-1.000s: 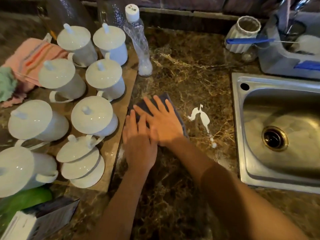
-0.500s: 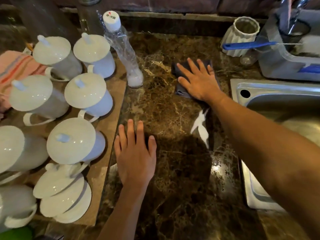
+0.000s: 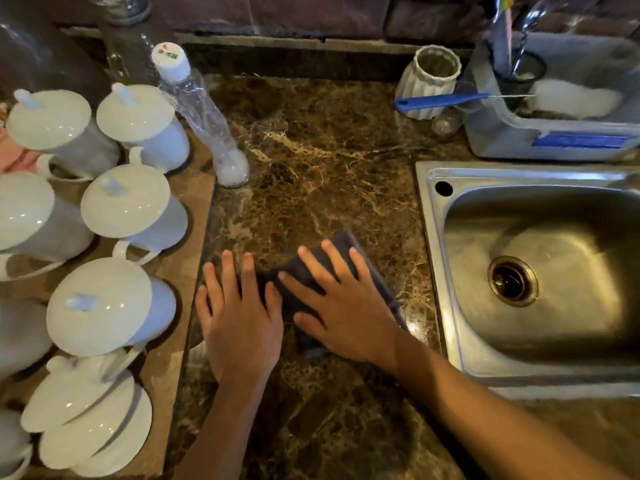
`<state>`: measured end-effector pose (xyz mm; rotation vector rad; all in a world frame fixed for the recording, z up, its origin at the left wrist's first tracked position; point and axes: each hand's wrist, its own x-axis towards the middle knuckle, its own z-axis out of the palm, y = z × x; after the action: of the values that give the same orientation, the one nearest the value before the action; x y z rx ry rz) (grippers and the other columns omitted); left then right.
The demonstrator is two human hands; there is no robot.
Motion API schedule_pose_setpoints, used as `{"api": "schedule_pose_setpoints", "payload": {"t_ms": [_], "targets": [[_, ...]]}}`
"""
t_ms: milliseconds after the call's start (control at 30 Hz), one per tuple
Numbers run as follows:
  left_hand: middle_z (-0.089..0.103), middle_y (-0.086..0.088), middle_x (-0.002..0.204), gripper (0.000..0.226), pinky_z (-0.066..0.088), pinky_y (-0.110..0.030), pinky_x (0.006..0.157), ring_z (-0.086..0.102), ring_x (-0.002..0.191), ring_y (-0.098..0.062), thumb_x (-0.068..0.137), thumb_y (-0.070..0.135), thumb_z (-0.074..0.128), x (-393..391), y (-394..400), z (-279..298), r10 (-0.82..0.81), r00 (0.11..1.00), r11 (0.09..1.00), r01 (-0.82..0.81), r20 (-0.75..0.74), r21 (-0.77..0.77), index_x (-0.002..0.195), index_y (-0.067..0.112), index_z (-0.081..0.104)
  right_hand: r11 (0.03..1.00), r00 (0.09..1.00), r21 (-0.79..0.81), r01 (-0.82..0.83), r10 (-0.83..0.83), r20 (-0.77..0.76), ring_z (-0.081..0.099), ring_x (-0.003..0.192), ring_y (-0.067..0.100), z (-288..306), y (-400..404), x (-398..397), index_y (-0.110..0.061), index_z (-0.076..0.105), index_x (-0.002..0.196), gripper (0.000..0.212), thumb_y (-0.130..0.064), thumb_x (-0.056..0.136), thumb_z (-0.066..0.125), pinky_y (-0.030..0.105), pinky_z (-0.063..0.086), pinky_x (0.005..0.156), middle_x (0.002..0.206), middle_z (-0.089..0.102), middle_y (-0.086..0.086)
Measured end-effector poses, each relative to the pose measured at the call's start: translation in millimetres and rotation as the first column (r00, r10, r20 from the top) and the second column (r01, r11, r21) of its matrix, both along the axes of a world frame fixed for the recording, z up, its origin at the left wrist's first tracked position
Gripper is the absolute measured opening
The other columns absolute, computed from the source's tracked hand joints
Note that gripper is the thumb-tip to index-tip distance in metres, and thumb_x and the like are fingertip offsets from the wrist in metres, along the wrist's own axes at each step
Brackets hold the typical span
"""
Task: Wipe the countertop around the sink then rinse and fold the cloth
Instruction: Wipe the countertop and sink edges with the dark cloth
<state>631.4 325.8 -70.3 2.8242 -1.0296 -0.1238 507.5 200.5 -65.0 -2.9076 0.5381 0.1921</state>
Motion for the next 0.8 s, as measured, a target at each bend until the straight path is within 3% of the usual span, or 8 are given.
{"api": "schedule_pose_setpoints", "payload": {"t_ms": [100, 200, 333, 400, 633, 800], "targets": [[0.034, -0.015, 0.161, 0.058, 0.028, -0.054, 0.117, 0.027, 0.15, -0.038, 0.102, 0.042, 0.028, 0.5, -0.4, 0.6, 0.015, 1.0, 1.0, -0.015, 0.005, -0.004, 0.152, 0.014, 0.038, 0.996, 0.995, 0.002, -0.093, 0.093, 0.03, 0.01, 0.154, 0.036, -0.9, -12.8, 4.3, -0.044, 0.017, 0.157, 0.06, -0.065, 0.102, 0.025, 0.064, 0.013, 0.12, 0.17, 0.011, 0.001], [0.034, -0.014, 0.162, 0.06, 0.028, -0.054, 0.117, 0.027, 0.15, -0.037, 0.101, 0.046, 0.028, 1.8, -1.6, 0.0, 0.024, 1.0, 1.0, -0.024, 0.004, 0.019, 0.152, 0.015, 0.038, 0.997, 0.995, 0.002, -0.074, 0.073, 0.074, 0.014, 0.154, 0.036, -5.0, -45.1, 47.0, -0.045, 0.023, 0.156, 0.059, -0.065, 0.101, 0.026, 0.064, 0.014, 0.119, 0.168, 0.018, 0.002], [0.028, -0.009, 0.165, 0.058, 0.025, -0.051, 0.12, 0.021, 0.153, -0.032, 0.102, 0.048, 0.028, 2.1, -4.3, 0.7, 0.059, 0.998, 0.997, -0.058, -0.022, 0.051, 0.154, 0.021, 0.033, 0.99, 0.99, 0.018, -0.14, 0.14, -0.001, -0.003, 0.155, 0.034, -8.0, -76.9, 113.9, -0.047, 0.008, 0.157, 0.061, -0.066, 0.1, 0.018, 0.064, 0.001, 0.121, 0.17, 0.002, -0.002], [0.021, -0.004, 0.167, 0.057, 0.02, -0.049, 0.123, 0.014, 0.155, -0.028, 0.103, 0.048, 0.026, 2.4, -4.3, 1.5, 0.074, 0.996, 0.996, -0.071, -0.059, 0.055, 0.156, 0.025, 0.028, 0.988, 0.988, -0.01, -0.157, 0.157, 0.001, -0.002, 0.156, 0.032, -6.2, -90.3, 125.2, -0.048, 0.01, 0.157, 0.061, -0.066, 0.099, 0.014, 0.062, 0.001, 0.122, 0.17, 0.004, -0.003], [0.011, 0.0, 0.17, 0.062, 0.012, -0.046, 0.126, 0.001, 0.157, -0.022, 0.102, 0.051, 0.027, 2.1, -2.6, 8.5, 0.058, 0.99, 0.998, -0.054, -0.125, 0.035, 0.159, 0.03, 0.02, 0.99, 0.993, -0.07, 0.121, -0.12, 0.022, 0.008, 0.155, 0.032, -4.7, -167.3, 70.1, -0.047, 0.014, 0.156, 0.059, -0.064, 0.1, 0.016, 0.06, 0.007, 0.122, 0.169, 0.011, -0.001], [0.021, -0.006, 0.167, 0.059, 0.021, -0.051, 0.123, 0.012, 0.156, -0.028, 0.103, 0.047, 0.034, 0.7, -3.4, 8.6, 0.05, 0.995, 0.999, -0.049, -0.081, 0.016, 0.157, 0.024, 0.027, 0.96, 0.96, -0.056, 0.274, -0.276, -0.051, 0.001, 0.155, 0.034, -1.3, -179.1, 36.7, -0.046, 0.006, 0.158, 0.059, -0.062, 0.102, 0.016, 0.059, 0.002, 0.122, 0.17, 0.002, -0.001]]}}
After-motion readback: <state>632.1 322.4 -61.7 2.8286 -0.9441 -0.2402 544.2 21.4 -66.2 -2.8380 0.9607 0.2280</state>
